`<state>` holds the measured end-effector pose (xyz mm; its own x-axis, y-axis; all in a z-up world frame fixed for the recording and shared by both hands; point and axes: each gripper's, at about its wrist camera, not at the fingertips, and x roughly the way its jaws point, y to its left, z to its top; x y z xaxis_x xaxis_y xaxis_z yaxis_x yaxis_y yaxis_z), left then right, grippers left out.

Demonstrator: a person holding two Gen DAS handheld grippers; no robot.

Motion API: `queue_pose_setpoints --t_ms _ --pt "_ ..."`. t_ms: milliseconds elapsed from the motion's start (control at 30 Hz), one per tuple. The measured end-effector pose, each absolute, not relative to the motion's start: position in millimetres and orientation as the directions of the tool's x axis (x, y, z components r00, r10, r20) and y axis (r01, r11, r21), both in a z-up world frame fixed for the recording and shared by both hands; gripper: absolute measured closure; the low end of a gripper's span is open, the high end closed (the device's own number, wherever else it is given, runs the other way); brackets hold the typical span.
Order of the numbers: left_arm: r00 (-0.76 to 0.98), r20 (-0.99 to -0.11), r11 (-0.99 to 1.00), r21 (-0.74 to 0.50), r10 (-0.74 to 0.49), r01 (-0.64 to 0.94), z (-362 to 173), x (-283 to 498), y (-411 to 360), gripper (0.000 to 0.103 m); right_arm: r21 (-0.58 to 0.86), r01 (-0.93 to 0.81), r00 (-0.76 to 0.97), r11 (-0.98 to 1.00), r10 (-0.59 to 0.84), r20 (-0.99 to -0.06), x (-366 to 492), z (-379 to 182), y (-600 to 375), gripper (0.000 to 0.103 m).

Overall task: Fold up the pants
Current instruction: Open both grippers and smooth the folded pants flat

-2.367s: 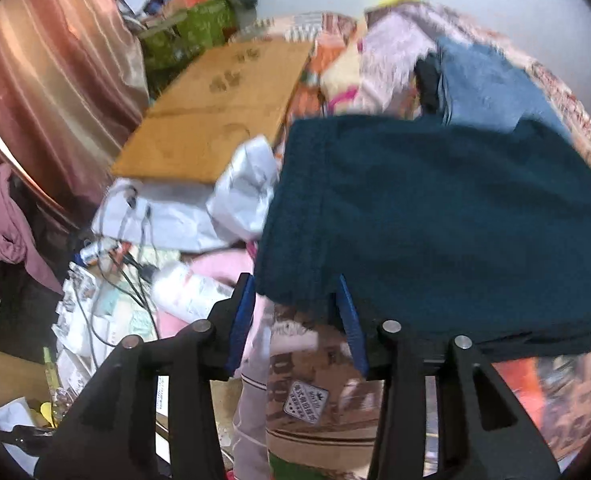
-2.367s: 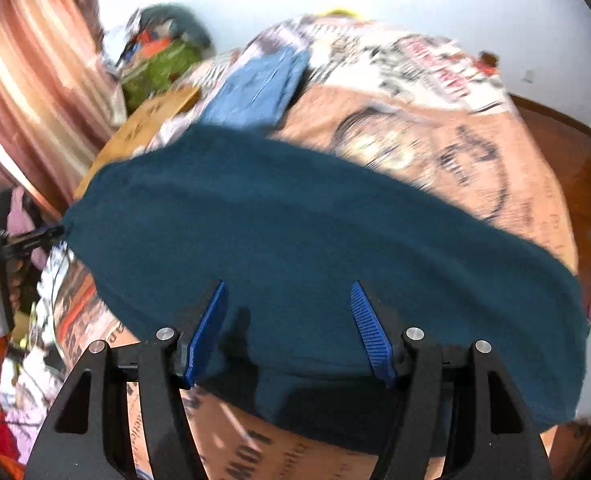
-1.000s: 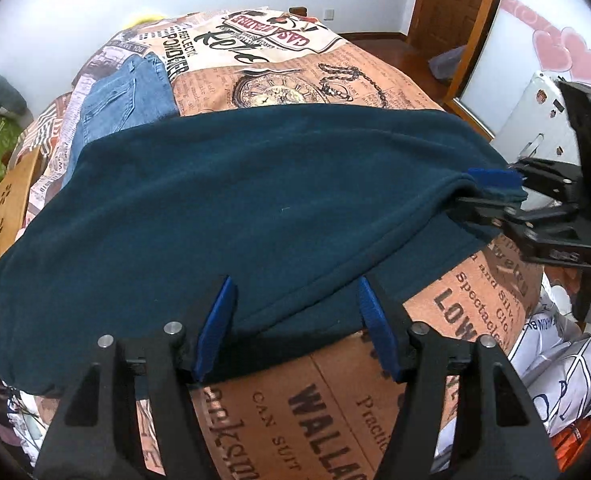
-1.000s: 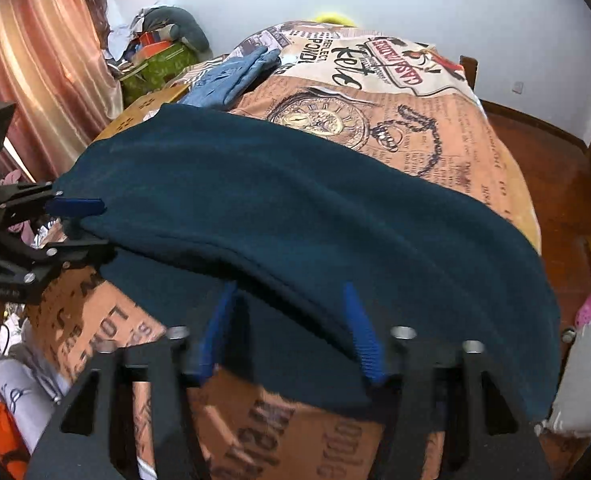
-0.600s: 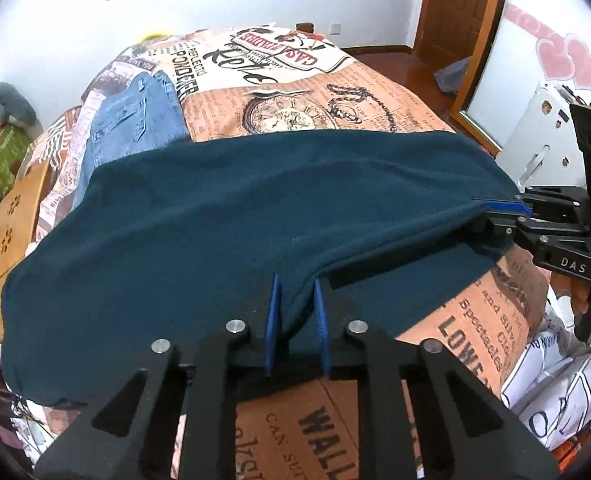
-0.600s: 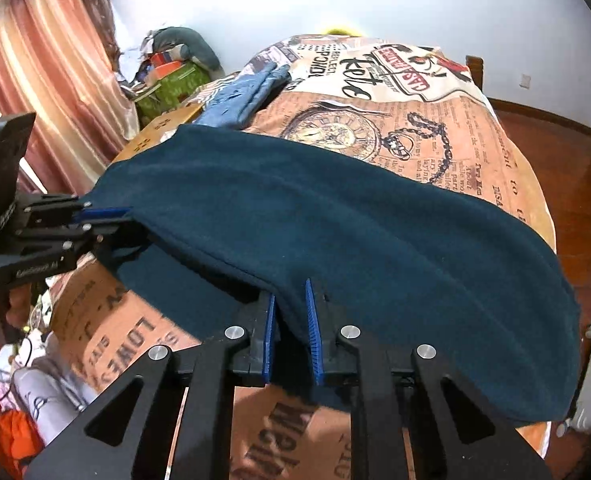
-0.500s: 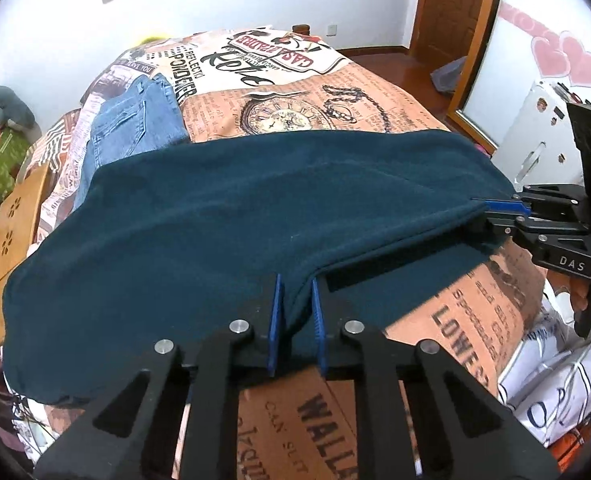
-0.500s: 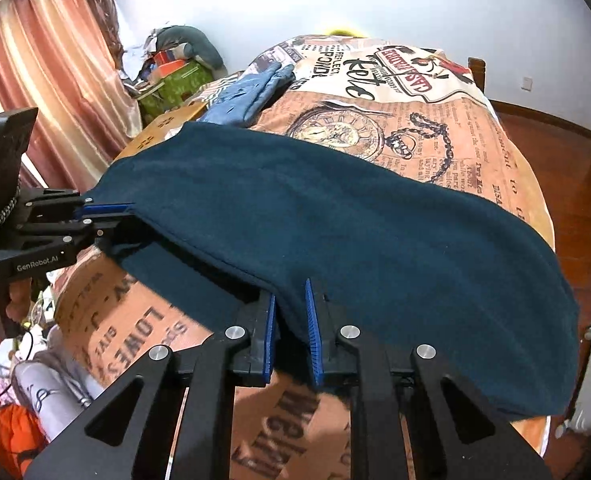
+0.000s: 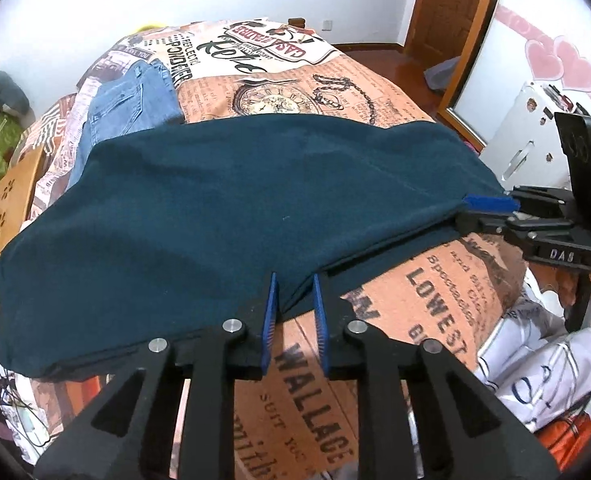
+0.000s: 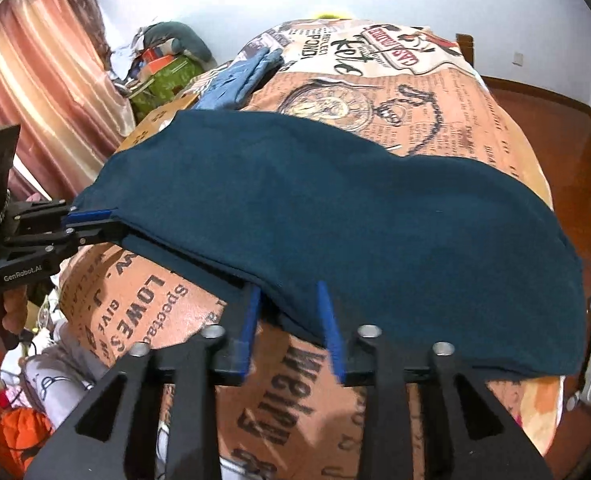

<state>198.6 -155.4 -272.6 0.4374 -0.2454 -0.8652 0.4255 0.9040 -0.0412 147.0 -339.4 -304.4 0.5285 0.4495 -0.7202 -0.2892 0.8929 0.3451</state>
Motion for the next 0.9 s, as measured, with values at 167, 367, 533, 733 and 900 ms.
queue_pose_setpoints --t_ms 167,367,533,733,900 --pt "0.490 -0.838 0.919 -0.035 -0.241 0.393 -248.1 196.1 -141.8 0.074 0.347 -0.207 0.597 0.915 0.399 -0.696 134.0 -292.9 -379.5 0.059" --pt "0.552 -0.820 0.965 -0.004 -0.153 0.262 -235.7 228.1 -115.1 0.057 0.337 -0.003 0.680 0.942 0.249 -0.689 133.8 -295.8 -451.0 0.059" --pt "0.526 -0.844 0.989 -0.034 -0.106 0.144 -250.6 271.7 -93.4 0.050 0.306 0.121 0.701 0.944 0.137 -0.700 140.2 -300.9 -505.2 0.058" --pt "0.447 -0.893 0.997 -0.010 -0.043 0.076 -289.8 304.0 -87.7 0.048 0.266 0.228 0.653 0.937 0.055 -0.755 161.4 -332.2 -543.0 0.052" --pt "0.438 -0.899 0.998 0.027 0.000 0.055 -314.0 314.8 -92.2 0.035 0.302 0.297 0.612 0.906 0.063 -0.788 189.1 -364.7 -567.3 0.052"
